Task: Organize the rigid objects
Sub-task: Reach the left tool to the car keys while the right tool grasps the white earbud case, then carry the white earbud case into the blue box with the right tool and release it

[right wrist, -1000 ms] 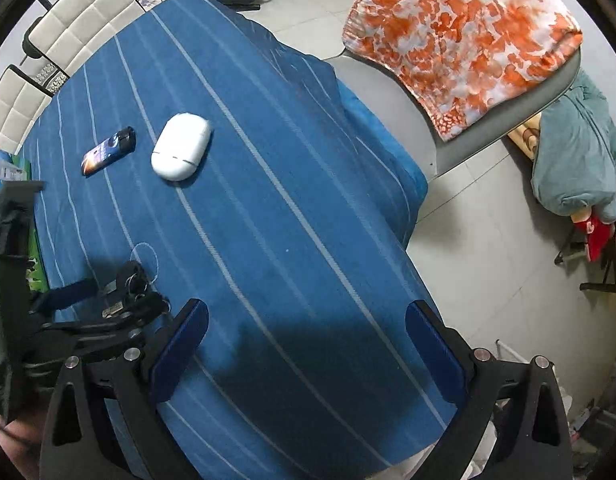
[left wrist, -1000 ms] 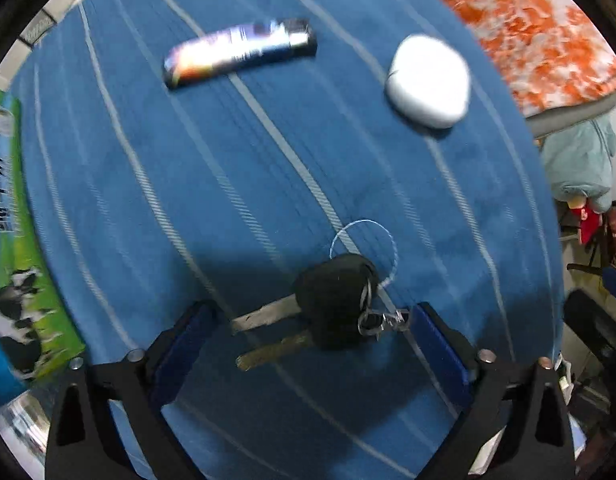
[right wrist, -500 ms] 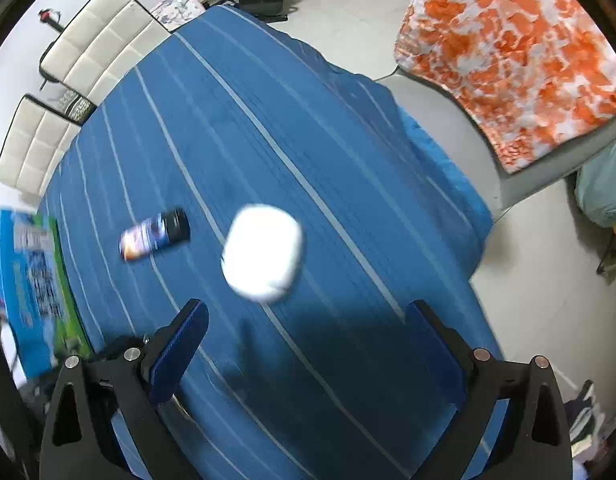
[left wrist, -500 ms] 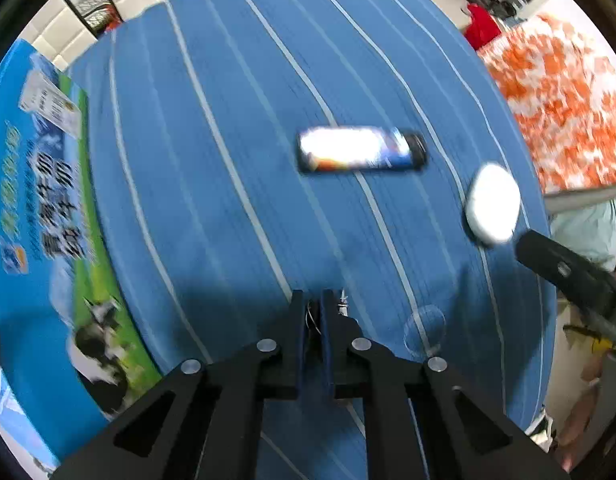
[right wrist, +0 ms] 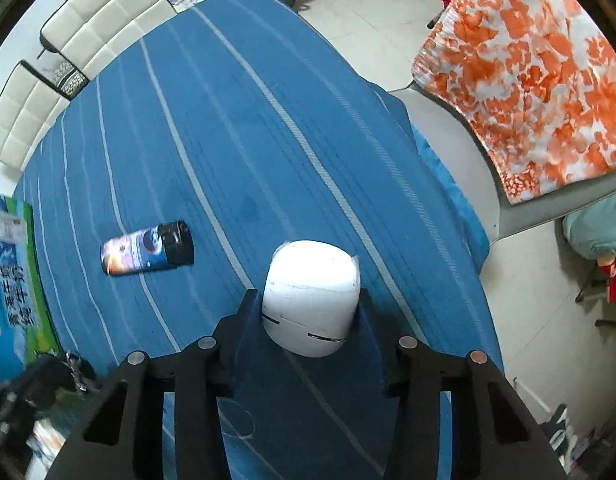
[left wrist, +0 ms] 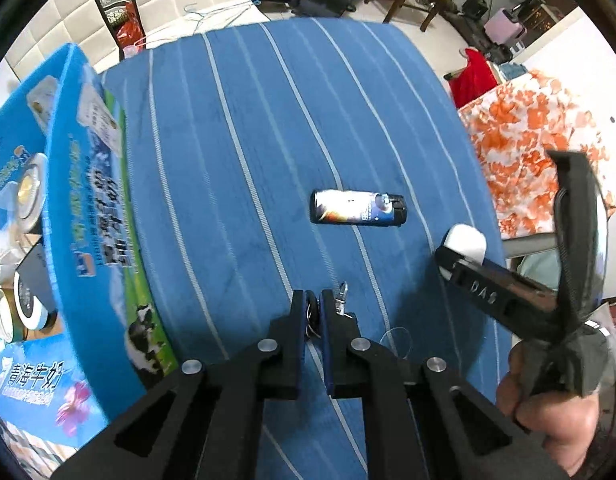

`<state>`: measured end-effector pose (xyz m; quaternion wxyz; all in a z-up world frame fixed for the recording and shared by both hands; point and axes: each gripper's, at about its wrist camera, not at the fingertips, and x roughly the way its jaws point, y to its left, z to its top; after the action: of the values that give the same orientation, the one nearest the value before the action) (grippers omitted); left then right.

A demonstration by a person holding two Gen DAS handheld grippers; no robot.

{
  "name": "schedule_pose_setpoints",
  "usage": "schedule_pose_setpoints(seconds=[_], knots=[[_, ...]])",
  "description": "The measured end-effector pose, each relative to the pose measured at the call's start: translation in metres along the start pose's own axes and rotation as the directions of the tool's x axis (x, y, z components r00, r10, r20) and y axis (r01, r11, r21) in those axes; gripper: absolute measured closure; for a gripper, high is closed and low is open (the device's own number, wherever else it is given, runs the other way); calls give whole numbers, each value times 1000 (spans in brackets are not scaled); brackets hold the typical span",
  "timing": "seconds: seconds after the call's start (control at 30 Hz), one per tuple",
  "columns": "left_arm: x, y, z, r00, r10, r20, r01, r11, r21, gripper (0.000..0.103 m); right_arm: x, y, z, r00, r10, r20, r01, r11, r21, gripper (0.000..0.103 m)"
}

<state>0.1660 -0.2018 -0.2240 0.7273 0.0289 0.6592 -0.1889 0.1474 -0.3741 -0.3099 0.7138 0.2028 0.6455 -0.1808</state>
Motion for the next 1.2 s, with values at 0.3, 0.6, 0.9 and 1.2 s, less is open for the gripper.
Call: schedule_pose_setpoints(seconds=[0.3,0.6,0.9,1.2], knots=[[-37,15,-7,997,-48,65,47,999,3,102,-45,6,-18,998,12,69,-8,998,-59,55],[-110,21,-1,971,-85,224,82,996,23,102,-137,43,-30,972,111,205,-82,986,-146,55],[-150,81,-21,955,17,296,-4,999,-42,102,-179,114,-53,947,277,164,-230,939,-257,55],[-126,207,-70,974,137,179,-83,957,-277,102,-146,236,-95,938,345,29,-304,860,-409,55]])
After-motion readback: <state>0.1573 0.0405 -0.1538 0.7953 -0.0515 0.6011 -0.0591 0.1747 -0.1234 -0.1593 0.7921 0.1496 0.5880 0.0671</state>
